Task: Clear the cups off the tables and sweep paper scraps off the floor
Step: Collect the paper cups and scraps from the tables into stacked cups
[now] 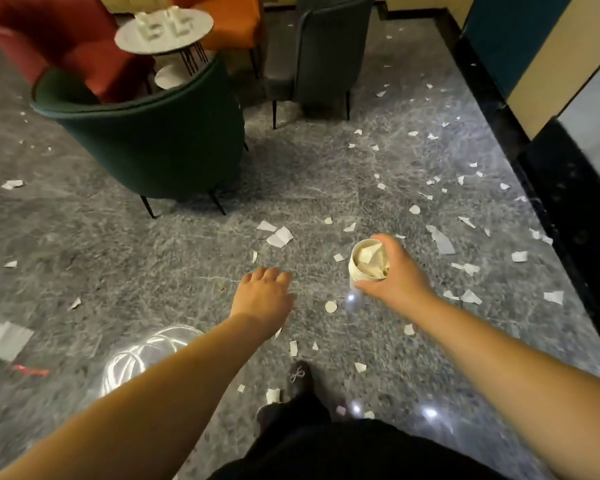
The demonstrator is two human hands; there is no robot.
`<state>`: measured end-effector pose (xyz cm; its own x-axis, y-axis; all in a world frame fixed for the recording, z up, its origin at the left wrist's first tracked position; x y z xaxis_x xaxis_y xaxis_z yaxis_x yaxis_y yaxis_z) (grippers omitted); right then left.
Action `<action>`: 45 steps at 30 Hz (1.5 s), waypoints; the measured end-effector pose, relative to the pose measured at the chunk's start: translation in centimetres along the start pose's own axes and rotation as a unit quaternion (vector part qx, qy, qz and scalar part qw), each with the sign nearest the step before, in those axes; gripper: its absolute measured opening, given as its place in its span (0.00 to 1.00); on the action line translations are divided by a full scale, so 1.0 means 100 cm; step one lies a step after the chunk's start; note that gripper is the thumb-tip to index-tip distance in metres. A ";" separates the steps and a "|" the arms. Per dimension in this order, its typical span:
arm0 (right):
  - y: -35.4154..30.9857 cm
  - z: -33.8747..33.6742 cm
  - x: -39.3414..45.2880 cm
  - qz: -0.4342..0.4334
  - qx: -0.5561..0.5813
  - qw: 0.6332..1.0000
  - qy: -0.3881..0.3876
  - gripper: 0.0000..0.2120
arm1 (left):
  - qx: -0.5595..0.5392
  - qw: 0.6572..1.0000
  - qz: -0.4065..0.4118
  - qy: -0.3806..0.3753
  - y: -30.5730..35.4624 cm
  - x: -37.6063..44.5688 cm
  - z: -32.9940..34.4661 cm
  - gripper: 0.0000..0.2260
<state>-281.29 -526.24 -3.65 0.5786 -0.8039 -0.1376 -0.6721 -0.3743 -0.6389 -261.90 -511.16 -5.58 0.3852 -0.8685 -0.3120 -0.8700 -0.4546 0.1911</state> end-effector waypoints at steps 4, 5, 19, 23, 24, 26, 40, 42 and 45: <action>-0.007 -0.001 0.081 0.003 0.005 1.000 -0.010 0.41 | -0.003 1.000 -0.001 -0.001 -0.019 0.078 -0.023 0.24; -0.009 -0.002 0.103 0.005 0.003 1.000 -0.010 0.41 | -0.001 1.000 0.000 -0.001 -0.024 0.100 -0.031 0.24; -0.045 -0.039 0.360 0.032 0.009 0.999 0.008 0.40 | 0.000 1.000 0.005 0.002 -0.066 0.369 -0.142 0.24; -0.041 -0.049 0.443 0.017 0.030 0.999 0.002 0.39 | 0.005 1.000 0.004 -0.004 -0.068 0.443 -0.155 0.24; -0.039 -0.051 0.467 0.013 0.031 0.999 0.000 0.39 | 0.006 1.000 0.003 -0.002 -0.068 0.463 -0.159 0.24; -0.034 -0.055 0.519 0.006 0.025 1.000 -0.008 0.38 | 0.007 1.000 -0.005 0.001 -0.068 0.507 -0.170 0.24; -0.050 -0.103 0.801 -0.058 0.010 0.996 -0.062 0.40 | -0.036 0.994 -0.102 0.008 -0.079 0.726 -0.256 0.23; -0.057 -0.098 0.833 -0.063 0.007 0.996 -0.066 0.40 | -0.037 0.994 -0.102 0.006 -0.090 0.751 -0.267 0.23; -0.072 -0.089 0.883 -0.074 0.010 0.995 -0.072 0.39 | -0.046 0.993 -0.111 0.000 -0.113 0.795 -0.282 0.24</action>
<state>-229.48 -598.69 -4.47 0.7314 -0.6659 -0.1469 -0.5664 -0.4733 -0.6747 -212.79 -580.65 -6.26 0.5652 -0.7443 -0.3559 -0.7311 -0.6517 0.2020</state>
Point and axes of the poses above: each hand's wrist, its own x-axis towards the middle knuckle, its own z-axis out of the palm, y = z × x, the point moved 2 cm from there along x, towards the middle knuckle, and after that the axes turned 8 degrees about -x, right-handed, at the moved point
